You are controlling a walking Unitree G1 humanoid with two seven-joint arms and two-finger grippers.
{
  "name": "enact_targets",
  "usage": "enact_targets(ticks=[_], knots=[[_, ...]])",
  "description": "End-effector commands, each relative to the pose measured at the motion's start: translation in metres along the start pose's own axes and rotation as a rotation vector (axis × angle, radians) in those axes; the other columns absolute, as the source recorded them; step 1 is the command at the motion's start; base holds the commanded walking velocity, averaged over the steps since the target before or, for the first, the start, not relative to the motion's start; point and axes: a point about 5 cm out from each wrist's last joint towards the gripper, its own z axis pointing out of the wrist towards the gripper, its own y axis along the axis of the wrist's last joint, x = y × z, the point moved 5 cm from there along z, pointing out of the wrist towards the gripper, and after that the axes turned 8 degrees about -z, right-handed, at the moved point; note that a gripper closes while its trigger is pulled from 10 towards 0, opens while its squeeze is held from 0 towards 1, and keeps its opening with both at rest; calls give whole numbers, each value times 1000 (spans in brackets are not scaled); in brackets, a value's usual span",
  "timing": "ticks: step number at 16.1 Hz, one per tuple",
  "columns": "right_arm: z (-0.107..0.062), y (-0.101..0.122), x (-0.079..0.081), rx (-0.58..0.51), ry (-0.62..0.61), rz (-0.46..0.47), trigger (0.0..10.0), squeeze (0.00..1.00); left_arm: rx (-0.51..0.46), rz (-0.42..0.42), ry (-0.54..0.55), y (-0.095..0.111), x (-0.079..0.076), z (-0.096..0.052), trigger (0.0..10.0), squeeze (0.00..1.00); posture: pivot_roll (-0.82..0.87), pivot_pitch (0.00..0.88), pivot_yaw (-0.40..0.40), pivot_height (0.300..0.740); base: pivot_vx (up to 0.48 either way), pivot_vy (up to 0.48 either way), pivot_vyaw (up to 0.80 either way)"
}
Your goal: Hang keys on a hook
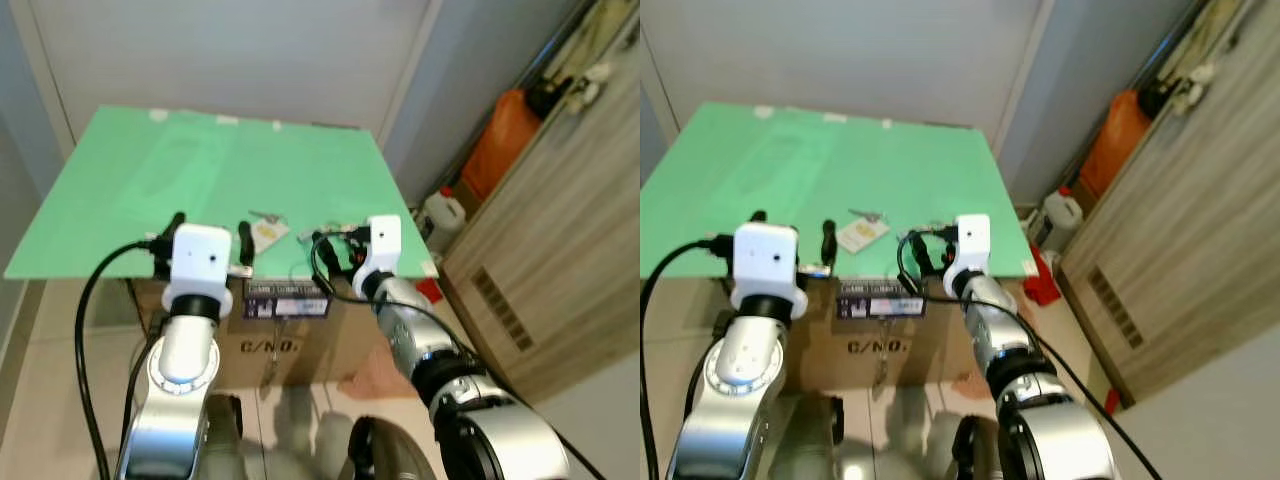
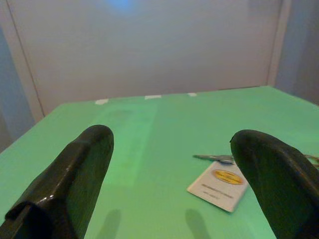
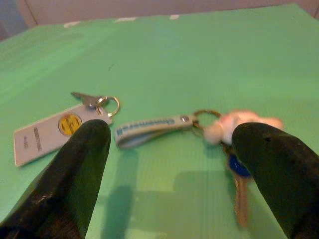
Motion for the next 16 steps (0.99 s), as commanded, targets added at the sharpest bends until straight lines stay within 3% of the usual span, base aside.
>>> enact_targets(ticks=[1, 7, 13, 14, 15, 16], knots=[[8, 11, 10, -9, 8, 1, 10000, 0, 4, -13, -36, 3, -8, -6, 10000, 0, 308, 41, -174, 601, 0, 0, 0], [14, 17, 13, -8, -18, -13, 10000, 0, 62, 9, -33, 0, -1, -39, 10000, 0, 391, 134, -172, 601, 0, 0, 0], [15, 9, 25, 31, 10, -31, 10000, 0, 83, -4, -3, 2, 1, -56, 10000, 0, 430, 152, -215, 601, 0, 0, 0], [15, 5, 27, 51, 15, -28, 8941, 0, 87, -7, 1, 1, 2, -57, 10000, 0, 431, 153, -220, 601, 0, 0, 0], [14, -1, 29, 81, 29, -10, 5373, 0, 93, -11, 7, 0, 2, -58, 10000, 0, 431, 153, -224, 601, 0, 0, 0], [12, -8, 32, 111, 40, -2, 3451, 0, 95, -14, 15, 0, 3, -59, 10000, 0, 431, 153, -226, 601, 0, 0, 0]])
